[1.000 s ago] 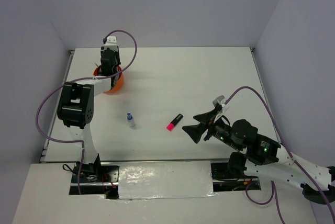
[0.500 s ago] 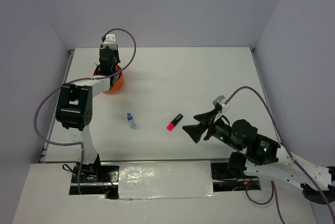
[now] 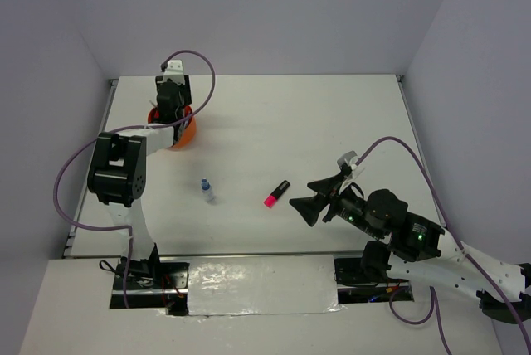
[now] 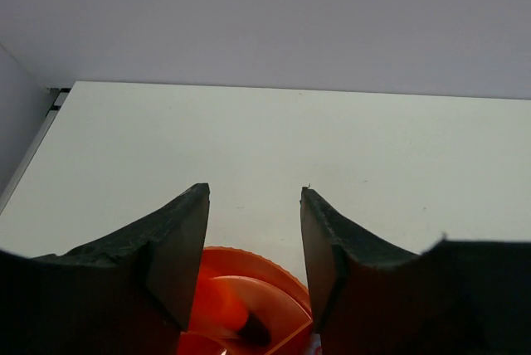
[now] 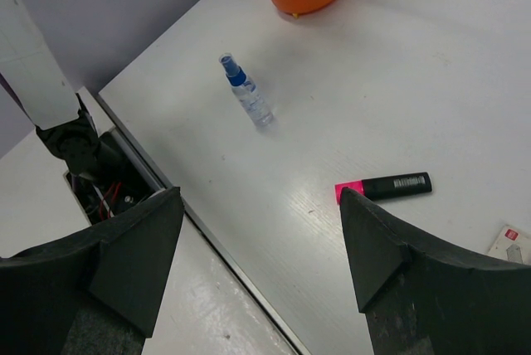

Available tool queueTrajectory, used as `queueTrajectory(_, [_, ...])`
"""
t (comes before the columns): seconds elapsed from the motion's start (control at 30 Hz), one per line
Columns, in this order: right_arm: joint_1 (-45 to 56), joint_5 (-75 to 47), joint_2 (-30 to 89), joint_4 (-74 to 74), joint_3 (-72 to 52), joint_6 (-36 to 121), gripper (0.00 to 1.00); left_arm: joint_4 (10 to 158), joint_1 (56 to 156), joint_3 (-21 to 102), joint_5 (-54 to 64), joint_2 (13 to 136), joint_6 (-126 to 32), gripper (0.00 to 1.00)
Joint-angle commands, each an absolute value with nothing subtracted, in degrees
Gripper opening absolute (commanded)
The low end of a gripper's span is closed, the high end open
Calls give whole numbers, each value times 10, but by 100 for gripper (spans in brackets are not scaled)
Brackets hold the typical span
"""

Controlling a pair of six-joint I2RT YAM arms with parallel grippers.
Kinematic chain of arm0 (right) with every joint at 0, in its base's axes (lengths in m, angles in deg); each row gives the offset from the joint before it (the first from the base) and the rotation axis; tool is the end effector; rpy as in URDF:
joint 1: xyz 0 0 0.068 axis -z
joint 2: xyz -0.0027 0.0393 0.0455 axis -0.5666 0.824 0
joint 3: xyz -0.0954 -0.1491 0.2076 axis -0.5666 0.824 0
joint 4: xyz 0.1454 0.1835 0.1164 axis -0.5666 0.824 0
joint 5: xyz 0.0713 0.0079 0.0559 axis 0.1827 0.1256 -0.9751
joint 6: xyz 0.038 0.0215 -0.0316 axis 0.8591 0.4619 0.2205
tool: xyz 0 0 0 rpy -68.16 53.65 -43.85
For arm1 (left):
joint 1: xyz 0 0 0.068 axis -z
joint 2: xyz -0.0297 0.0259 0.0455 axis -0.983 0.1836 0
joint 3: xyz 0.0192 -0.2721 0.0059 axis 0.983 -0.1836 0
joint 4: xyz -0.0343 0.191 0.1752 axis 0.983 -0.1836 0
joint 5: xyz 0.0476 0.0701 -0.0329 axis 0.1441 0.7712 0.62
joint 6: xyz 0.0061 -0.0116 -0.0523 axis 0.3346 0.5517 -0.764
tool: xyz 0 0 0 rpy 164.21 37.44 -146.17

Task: Sort the stationery into containers
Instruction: Pick up the pen from the center of the board.

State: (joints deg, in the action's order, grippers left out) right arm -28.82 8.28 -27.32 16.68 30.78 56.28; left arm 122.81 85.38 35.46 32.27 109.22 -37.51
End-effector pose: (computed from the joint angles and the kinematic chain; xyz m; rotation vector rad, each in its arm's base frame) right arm 0.0608 0.1014 0.3120 -0.4609 1.7132 0.8713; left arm 0.4377 -0.0340 0.2307 -0.1999 1.6043 0.1639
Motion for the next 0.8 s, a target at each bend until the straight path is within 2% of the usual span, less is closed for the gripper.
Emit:
queueTrajectory(0.0, [-285, 93, -269, 149, 301, 553, 83, 1278, 847, 351, 314, 1066, -387, 61])
queueTrajectory(0.13, [-285, 93, -266, 148, 302, 552, 83, 1279, 847, 349, 309, 1057, -391, 70])
queueTrajectory(0.27, [-284, 98, -263, 145, 305, 551, 83, 1260, 848, 362, 291, 1043, -401, 74])
queueTrajectory(0.4, [-285, 122, -242, 137, 317, 585, 84, 1205, 854, 413, 278, 1025, -416, 99])
queueTrajectory(0.5, [-283, 180, -205, 149, 317, 652, 85, 1139, 867, 468, 282, 1005, -422, 99])
queueTrajectory(0.57, [-280, 230, -164, 188, 307, 708, 96, 1070, 876, 502, 291, 987, -433, 99])
queueTrajectory(0.63, [-253, 267, -108, 239, 295, 802, 100, 1005, 892, 576, 307, 975, -458, 99])
queueTrajectory(0.73, [-214, 250, -14, 270, 274, 896, 100, 817, 903, 725, 316, 981, -517, 99])
queueTrajectory(0.77, [-213, 248, 11, 273, 261, 913, 100, 708, 903, 762, 314, 983, -534, 99])
